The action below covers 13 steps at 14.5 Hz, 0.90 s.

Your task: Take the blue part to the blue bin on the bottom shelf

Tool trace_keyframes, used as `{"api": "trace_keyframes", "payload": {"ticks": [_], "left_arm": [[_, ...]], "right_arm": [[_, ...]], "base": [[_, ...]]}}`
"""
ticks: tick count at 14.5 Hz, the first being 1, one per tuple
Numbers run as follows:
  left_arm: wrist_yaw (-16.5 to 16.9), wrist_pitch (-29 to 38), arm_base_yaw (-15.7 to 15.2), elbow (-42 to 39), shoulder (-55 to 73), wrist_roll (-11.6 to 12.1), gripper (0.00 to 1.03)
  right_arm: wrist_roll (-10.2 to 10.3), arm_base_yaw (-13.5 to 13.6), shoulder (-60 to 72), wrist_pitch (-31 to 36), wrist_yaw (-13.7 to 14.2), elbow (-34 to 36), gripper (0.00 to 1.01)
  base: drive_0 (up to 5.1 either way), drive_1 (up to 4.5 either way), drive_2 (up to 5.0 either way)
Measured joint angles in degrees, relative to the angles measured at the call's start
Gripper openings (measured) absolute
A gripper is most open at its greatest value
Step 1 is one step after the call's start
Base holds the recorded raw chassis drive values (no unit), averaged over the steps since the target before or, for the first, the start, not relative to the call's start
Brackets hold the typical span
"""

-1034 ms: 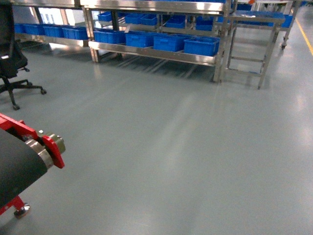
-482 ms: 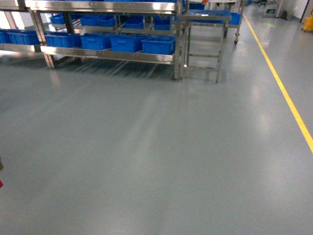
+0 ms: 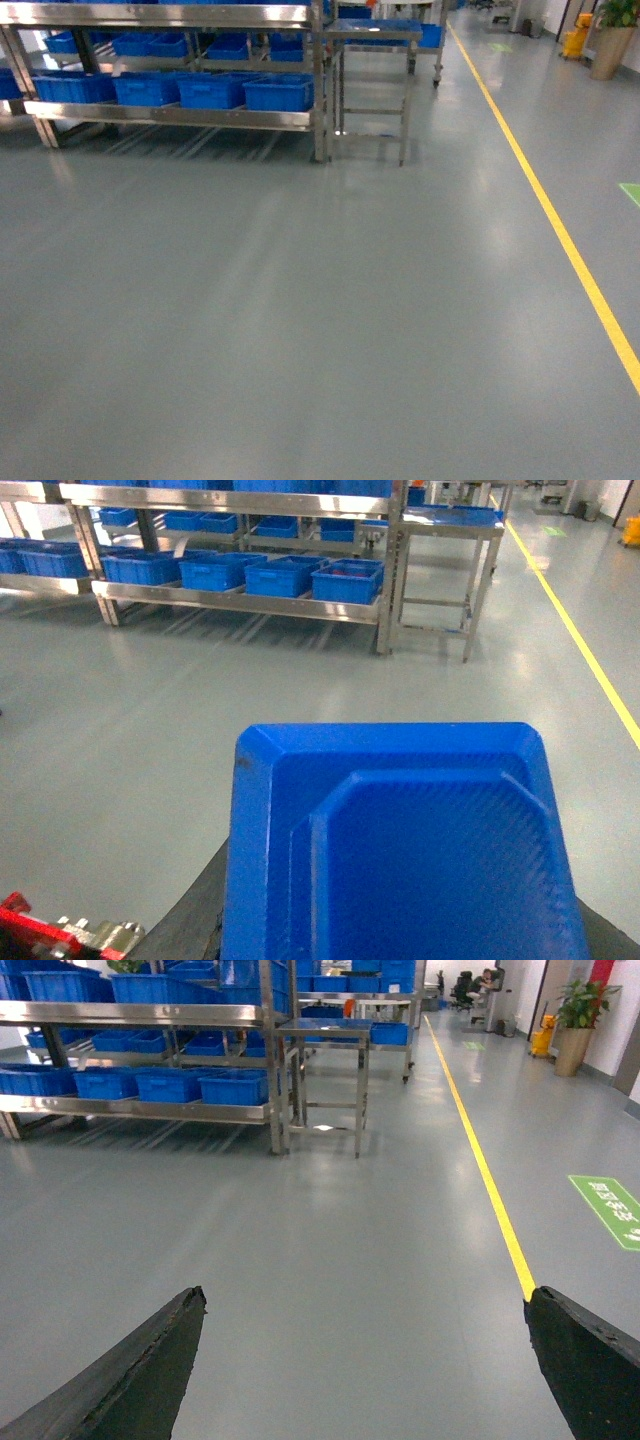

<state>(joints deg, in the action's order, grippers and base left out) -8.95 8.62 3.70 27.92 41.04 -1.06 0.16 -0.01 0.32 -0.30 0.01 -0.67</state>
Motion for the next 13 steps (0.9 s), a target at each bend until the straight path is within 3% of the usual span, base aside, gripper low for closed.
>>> {"api": "trace_keyframes", "payload": {"ticks": [9,13], "left_arm": [[0.00,0.00,0.02,0.00,0.00,0.00,0.43],[0.15,0.02,0.11,-0.02,-0.09,0.00,0.43]], "right_arm": [[0.00,0.00,0.00,0.00,0.00,0.00,0.98],[0.00,0.00,0.00,0.00,0.02,0.00,0.98]], "base": [[-1.7,-1.68,-1.7],[0.1,4.26,-4.1]]}}
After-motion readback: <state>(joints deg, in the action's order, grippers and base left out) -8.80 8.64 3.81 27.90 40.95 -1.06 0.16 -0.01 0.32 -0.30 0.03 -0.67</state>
